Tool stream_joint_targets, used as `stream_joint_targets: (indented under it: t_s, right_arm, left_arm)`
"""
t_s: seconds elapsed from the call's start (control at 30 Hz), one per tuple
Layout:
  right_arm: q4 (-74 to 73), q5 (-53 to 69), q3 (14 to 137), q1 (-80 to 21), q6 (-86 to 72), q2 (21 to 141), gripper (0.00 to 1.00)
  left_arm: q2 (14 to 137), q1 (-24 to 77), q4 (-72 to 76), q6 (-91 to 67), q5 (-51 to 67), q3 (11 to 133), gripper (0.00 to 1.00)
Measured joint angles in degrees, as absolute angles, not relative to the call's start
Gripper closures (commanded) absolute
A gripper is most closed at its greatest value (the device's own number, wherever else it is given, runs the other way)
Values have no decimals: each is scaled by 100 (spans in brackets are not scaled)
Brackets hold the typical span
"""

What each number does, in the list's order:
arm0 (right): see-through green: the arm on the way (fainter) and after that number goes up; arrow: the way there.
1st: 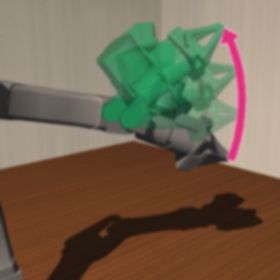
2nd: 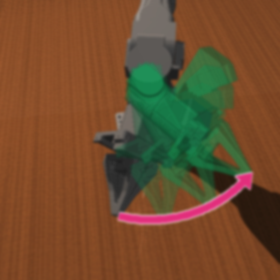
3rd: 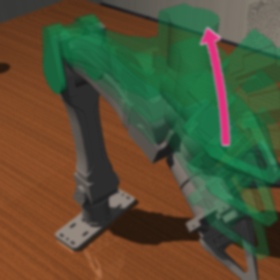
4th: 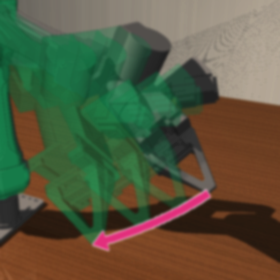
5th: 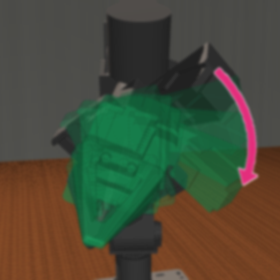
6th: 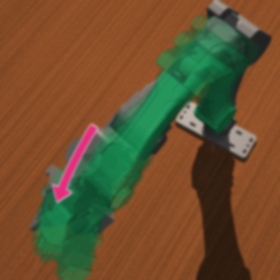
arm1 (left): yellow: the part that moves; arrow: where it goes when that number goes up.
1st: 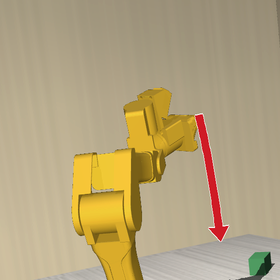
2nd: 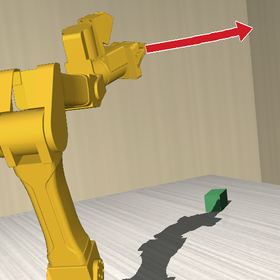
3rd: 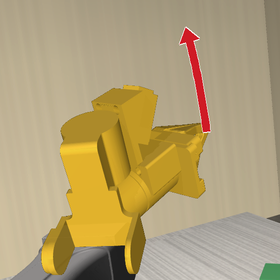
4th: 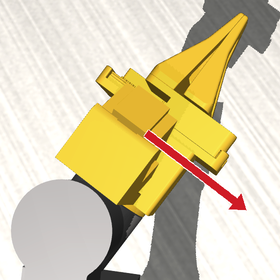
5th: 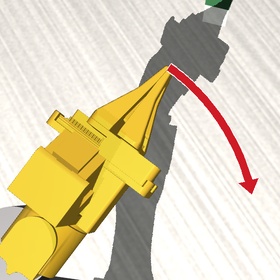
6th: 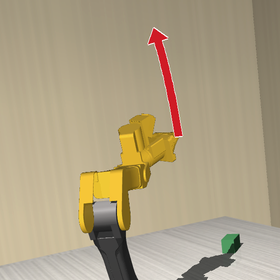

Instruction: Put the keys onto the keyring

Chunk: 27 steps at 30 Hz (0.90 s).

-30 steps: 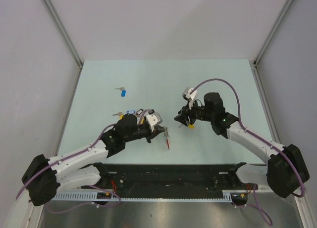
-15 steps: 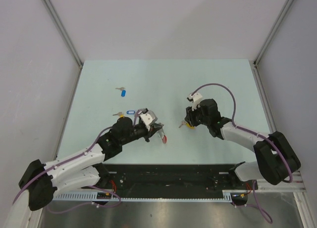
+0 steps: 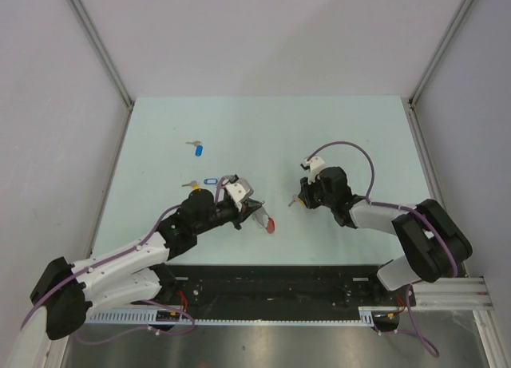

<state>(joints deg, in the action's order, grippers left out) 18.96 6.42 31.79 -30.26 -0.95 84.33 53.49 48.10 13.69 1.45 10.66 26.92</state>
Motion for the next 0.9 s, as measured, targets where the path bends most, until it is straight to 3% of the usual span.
stream_joint_targets:
  t_s: [0.9]
  right_arm:
    - [2134, 646, 3173, -3026, -226, 8809, 81]
  left_arm:
    - [5487, 4810, 1437, 137, 1114, 2692, 100]
